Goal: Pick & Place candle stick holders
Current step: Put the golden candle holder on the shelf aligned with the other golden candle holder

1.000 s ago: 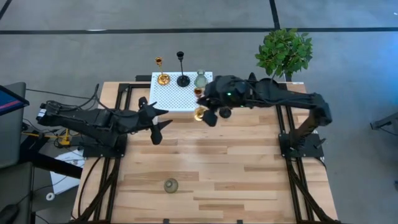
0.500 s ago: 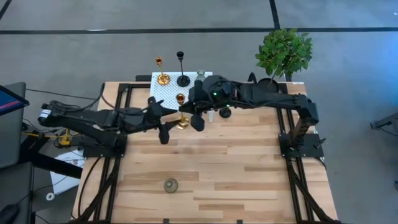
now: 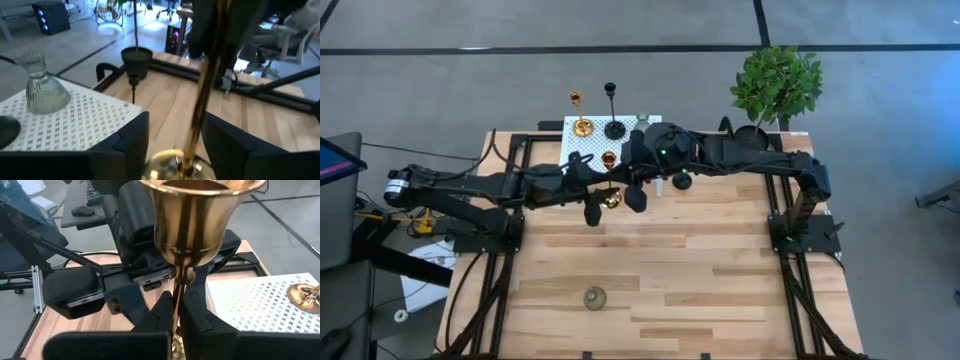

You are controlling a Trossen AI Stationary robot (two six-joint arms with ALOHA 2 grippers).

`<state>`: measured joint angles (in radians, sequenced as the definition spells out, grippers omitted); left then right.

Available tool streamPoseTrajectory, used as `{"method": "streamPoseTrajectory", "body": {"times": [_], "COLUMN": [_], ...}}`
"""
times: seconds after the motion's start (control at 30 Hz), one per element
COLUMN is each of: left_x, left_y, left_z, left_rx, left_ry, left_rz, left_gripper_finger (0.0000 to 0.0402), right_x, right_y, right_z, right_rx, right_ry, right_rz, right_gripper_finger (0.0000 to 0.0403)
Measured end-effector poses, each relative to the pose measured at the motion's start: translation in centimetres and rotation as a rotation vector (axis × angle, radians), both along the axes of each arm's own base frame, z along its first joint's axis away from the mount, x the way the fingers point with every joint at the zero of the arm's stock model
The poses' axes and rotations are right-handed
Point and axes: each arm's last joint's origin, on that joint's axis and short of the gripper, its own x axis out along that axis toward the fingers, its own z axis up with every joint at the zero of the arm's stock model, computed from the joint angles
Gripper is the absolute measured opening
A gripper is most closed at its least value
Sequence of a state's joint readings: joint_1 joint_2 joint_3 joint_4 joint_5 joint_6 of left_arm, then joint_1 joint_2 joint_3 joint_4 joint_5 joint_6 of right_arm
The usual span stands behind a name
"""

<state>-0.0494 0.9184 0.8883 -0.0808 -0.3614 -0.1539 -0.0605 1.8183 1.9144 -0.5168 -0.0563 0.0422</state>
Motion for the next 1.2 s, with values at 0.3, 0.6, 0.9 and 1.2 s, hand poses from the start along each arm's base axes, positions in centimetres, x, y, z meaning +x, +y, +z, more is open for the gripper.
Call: {"method": "streamPoseTrajectory", "body": {"times": [0.3,0.6,0.9,1.2], "left_x": [0.0,0.0,0.0,-0.1], "left_y": [0.0,0.0,0.0,0.1], "left_z": [0.1,0.1,0.1,0.0], "left_rx": [-0.001,0.043,0.066,0.089], "left_ry": [-0.009,0.003,0.016,0.036], "left_rz": [-0.001,-0.007,0.001,0.028], "left_gripper_finger": [0.0082,0.0014,0.0015,0.0015], "right_x": [0.0,-0.1,-0.1,-2.8], "right_y": [-0.3,-0.8,-0.8,-1.6], "right_z": [0.0,-0.1,-0.1,2.7], "right_rx": [0.000,-0.014,-0.018,-0.047], "right_ry": [0.001,0.007,0.007,-0.040], "right_rz": [-0.008,-0.015,-0.016,-0.032], "right_gripper_finger": [0.0000,0.0000,0.0016,0.0057]}}
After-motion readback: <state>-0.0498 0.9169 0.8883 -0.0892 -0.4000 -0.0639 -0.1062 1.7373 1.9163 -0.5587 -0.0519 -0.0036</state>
